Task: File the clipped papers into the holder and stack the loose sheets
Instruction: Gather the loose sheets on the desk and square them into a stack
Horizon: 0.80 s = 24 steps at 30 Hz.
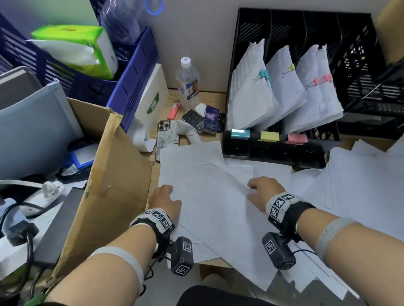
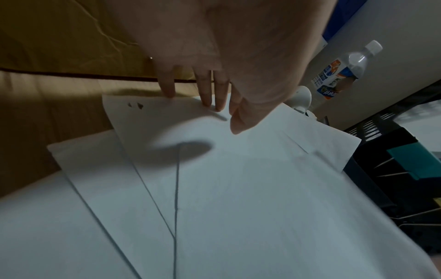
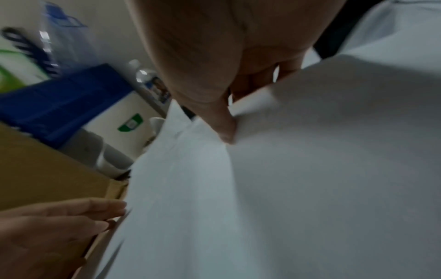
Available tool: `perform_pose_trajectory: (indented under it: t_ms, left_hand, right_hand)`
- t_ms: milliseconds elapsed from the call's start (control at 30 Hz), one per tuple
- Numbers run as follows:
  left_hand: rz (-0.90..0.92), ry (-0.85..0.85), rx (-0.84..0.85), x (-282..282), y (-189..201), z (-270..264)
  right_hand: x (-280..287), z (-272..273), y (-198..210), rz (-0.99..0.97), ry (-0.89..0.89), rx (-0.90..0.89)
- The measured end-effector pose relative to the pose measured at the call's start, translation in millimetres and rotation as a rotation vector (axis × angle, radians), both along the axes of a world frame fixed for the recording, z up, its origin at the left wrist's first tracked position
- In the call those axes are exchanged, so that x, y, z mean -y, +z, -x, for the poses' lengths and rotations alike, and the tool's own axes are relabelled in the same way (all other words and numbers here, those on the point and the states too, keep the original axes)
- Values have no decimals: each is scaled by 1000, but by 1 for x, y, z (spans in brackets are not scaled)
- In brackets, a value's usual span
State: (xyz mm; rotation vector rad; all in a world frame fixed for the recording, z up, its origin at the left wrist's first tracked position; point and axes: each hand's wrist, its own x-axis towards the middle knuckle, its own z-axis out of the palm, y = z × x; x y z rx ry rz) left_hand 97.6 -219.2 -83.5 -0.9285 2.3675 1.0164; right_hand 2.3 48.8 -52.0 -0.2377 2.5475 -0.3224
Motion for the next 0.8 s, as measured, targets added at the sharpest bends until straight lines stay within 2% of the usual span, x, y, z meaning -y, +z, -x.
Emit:
perform_pose_trajectory:
  t_ms: [133,233,333,433,533,633,700,800]
  left_hand:
    - [-88,78,-30,4,1,-1]
    - [-144,170,-65,8,0,-5]
    - [-154,226,-90,10,-2,-12]
    - [-136,250,-95,14,-2,-17]
    - [-93,288,-74,18,-4,-19]
    - [-47,339,-52,15,-1,-16]
    - [-19,358,-58,10,0,-12]
    - [-2,371,-77,6,1,-10]
  right_hand:
    - [33,21,2,32,257,-169]
    - [57,29,-7,-63,375,-120]
    - [70,28,-12,-218,367,-51]
    - [70,24,-14,-132,347,-69]
    - [54,21,-12,125,196,-16]
    - [30,16,-5,337,-105,-9]
    - [20,7,-3,400,-311,44]
    - [13,-3,-17,308,-459,145]
